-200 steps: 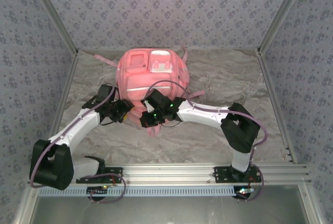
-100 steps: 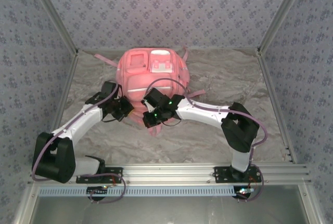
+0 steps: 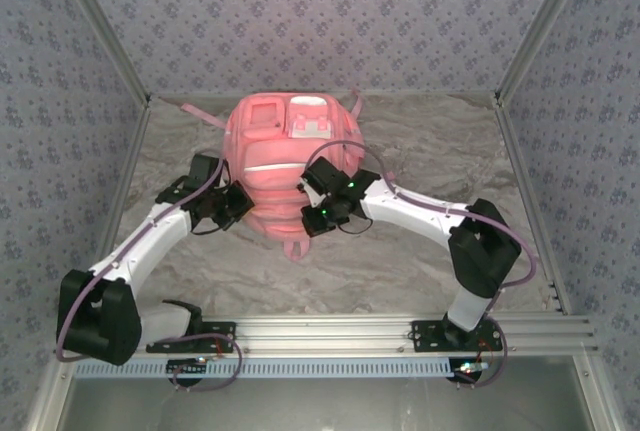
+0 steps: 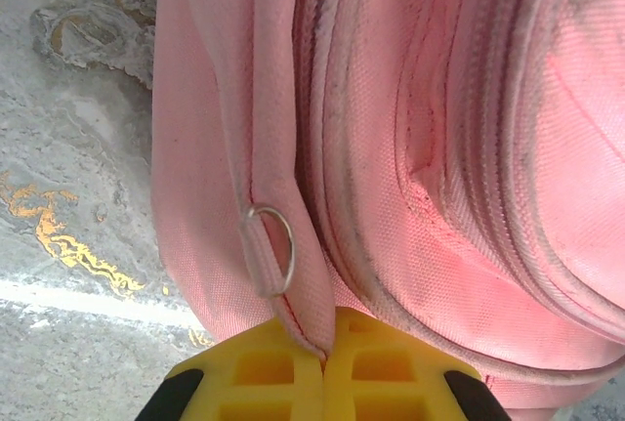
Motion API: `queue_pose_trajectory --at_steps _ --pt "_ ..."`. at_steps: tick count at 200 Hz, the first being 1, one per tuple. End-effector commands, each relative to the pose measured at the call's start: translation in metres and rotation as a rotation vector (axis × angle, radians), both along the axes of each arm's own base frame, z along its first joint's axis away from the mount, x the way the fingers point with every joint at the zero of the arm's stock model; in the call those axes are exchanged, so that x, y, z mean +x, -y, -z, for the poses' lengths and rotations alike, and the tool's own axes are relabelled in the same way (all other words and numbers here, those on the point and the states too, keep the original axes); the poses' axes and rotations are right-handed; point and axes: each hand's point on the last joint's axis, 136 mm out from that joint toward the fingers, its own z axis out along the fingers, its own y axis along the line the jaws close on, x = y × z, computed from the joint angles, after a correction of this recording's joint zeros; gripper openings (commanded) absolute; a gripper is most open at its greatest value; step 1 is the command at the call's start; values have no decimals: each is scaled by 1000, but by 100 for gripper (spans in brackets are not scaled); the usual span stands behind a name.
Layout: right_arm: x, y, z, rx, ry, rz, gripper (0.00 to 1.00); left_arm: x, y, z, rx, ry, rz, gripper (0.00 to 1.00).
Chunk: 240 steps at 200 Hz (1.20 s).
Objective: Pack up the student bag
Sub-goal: Zip the student bag at the top-center of the table.
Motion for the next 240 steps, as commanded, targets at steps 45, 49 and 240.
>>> queue_pose_trajectory --at_steps 45,49,240 --pt "14 107 18 -252 18 153 0 20 -30 -36 105 134 -45 0" --pt "15 110 17 -253 27 158 0 20 -31 -37 105 135 -47 0" --pt "44 92 -6 -111 368 -245 0 14 -45 -50 176 134 28 46"
